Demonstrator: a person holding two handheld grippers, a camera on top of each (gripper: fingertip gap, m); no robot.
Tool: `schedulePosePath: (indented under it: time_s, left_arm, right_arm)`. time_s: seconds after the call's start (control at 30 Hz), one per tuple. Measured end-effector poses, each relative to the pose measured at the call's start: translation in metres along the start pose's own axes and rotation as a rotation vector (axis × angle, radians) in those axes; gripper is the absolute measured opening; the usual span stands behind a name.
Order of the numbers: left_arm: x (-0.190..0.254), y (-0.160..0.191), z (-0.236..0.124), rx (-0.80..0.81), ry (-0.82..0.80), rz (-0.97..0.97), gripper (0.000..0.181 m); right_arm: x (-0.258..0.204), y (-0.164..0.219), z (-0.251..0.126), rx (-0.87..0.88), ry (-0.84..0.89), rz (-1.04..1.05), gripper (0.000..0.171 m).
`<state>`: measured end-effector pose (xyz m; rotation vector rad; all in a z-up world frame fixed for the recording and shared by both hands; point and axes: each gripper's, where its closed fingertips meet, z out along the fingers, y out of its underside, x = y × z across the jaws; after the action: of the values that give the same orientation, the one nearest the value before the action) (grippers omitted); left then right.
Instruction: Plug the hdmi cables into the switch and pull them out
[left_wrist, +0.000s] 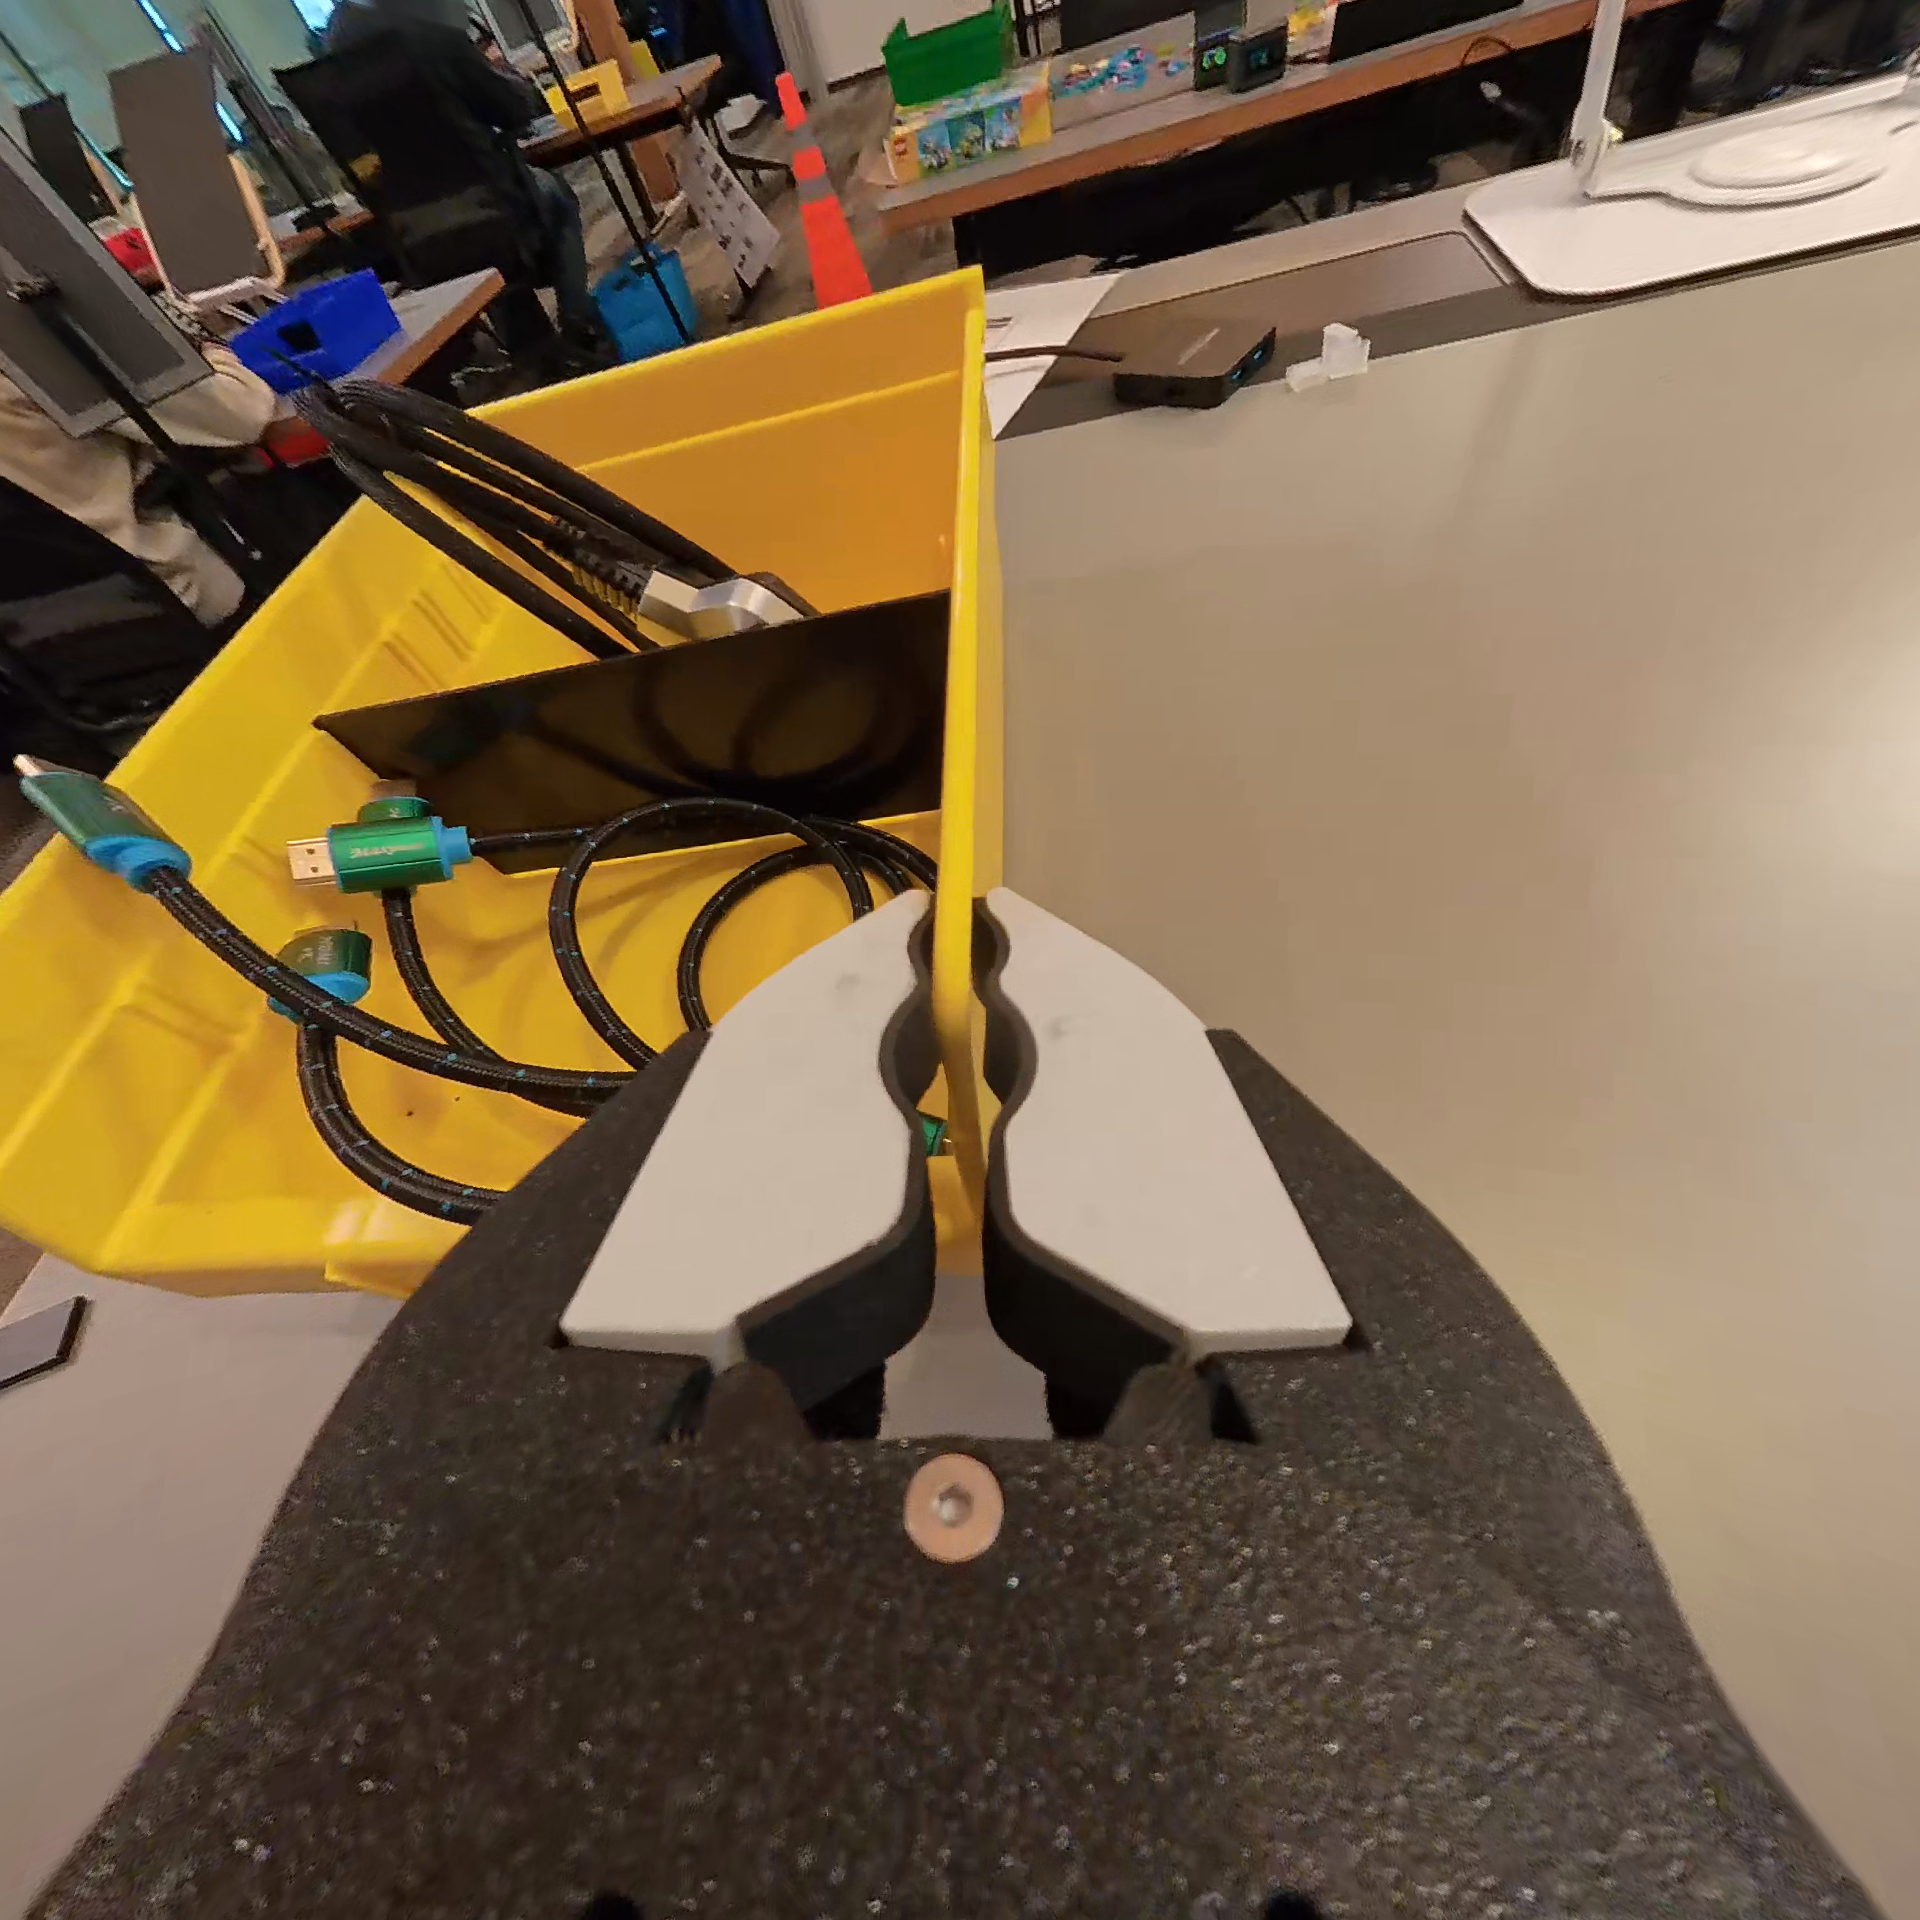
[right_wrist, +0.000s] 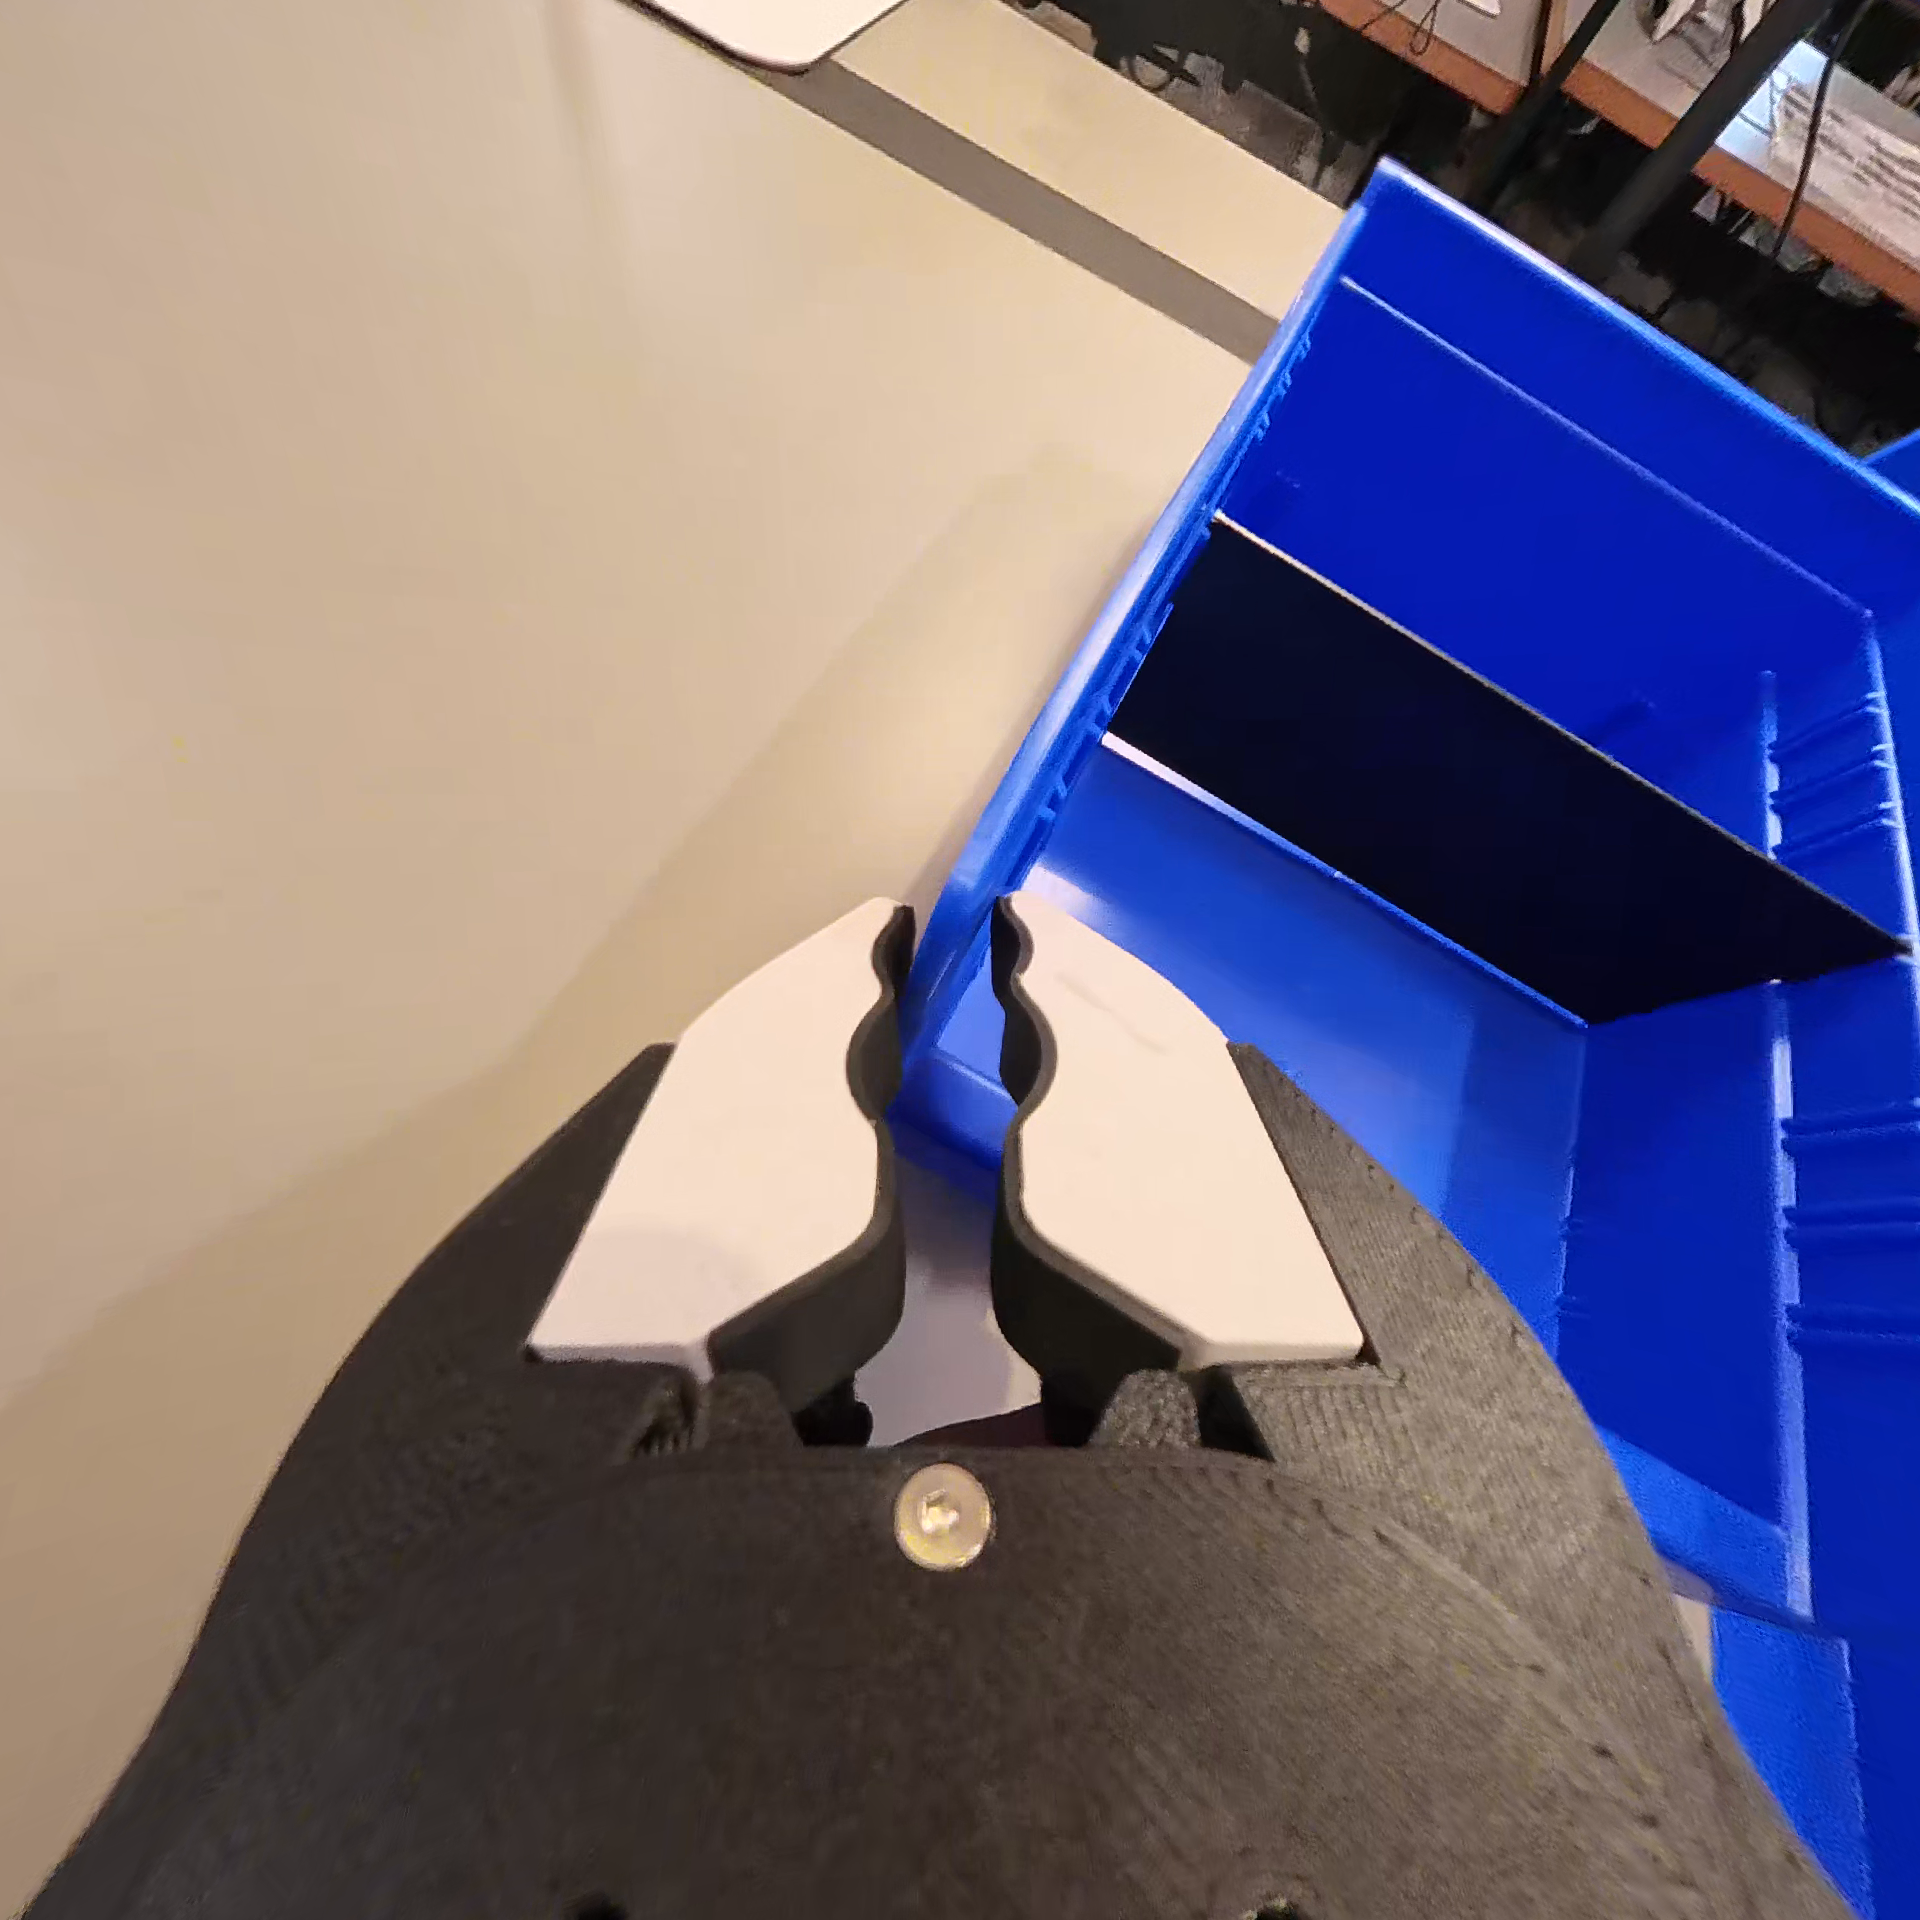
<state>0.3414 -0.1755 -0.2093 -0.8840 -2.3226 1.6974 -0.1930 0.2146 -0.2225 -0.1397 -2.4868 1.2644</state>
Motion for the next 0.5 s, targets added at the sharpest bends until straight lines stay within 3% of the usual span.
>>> schedulePosePath:
  time_s: [0.2,0.5]
  left_arm:
    - [-0.006,-0.001,0.005,0.014,-0.023,0.018,0.004]
    - [-0.014,-0.004,0.016,0.052,0.028,0.139,0.005]
  right_arm:
    - [0.007,-0.009,0.016,0.005,0.016,0.005,0.013]
    - [0.008,-0.005,0.010,0.014,0.055,0.048,0.010]
